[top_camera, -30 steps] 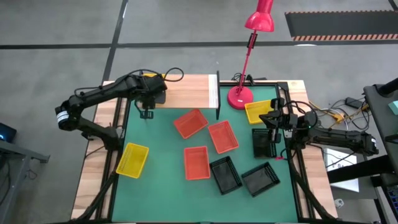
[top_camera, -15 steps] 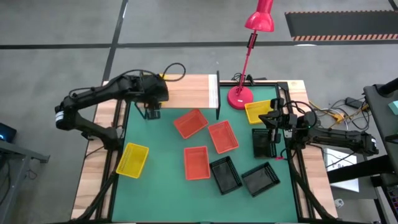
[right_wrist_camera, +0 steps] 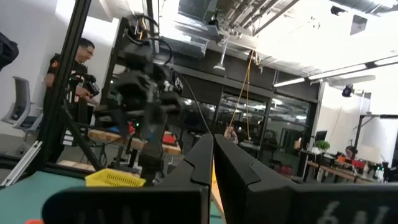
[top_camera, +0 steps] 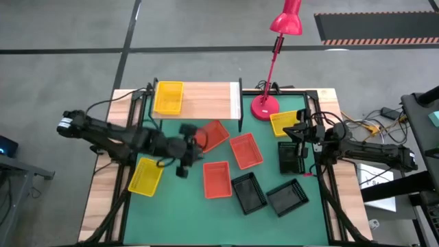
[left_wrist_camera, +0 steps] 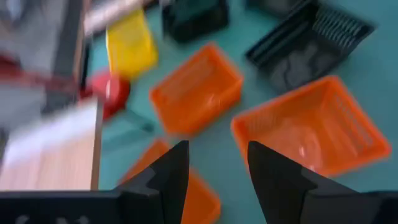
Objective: Stack baskets on shelf by color
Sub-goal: Put the right orange bin on the shelf
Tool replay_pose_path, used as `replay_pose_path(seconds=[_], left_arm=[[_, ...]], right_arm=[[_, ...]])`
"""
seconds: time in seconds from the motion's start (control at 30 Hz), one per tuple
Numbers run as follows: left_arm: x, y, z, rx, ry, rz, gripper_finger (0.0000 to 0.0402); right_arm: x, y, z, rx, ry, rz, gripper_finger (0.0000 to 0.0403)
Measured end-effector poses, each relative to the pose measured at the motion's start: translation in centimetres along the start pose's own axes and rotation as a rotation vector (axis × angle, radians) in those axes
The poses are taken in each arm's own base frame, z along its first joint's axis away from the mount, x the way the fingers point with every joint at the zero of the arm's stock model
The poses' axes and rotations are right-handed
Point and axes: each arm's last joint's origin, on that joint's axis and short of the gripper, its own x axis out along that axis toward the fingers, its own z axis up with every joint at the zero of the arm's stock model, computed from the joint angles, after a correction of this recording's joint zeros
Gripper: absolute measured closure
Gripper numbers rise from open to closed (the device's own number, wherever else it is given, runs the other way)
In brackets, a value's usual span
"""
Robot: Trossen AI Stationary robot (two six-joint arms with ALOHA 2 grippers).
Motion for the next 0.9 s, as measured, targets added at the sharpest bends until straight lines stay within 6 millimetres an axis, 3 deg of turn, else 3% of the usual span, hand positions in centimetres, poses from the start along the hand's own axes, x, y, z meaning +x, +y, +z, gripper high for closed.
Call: replay_pose_path(seconds=[0.17,0.37,0.63,0.8,0.9], left_arm=[[1.5,-1.5,-1.0,0.138,-0.139,0.035,0.0253],[1.6,0.4,-3.1,0.205,-0.12,0.153,0.0253],[-2.5,4.7,-4.6,0.16,-0.15,0.361,0.0253],[-4.6,4.9,-4.5,0.079,-0.322,0.314,0.0262],[-4.6,3.6,-4.9,0.077,-0.449,0.177,0.0284]], right_arm=[[0.1,0.1,-0.6,-0.001,0.056,0.01,0.0394],[0.3,0.0,-1.2,-0.014,0.1,-0.011,0.0394],[0.4,-1.3,1.2,-0.032,-0.056,-0.341,0.0394],[2.0,-2.0,5.1,0.092,-0.2,-0.273,0.0394],[4.3,-1.8,5.0,0.067,-0.097,-0.104,0.0394]])
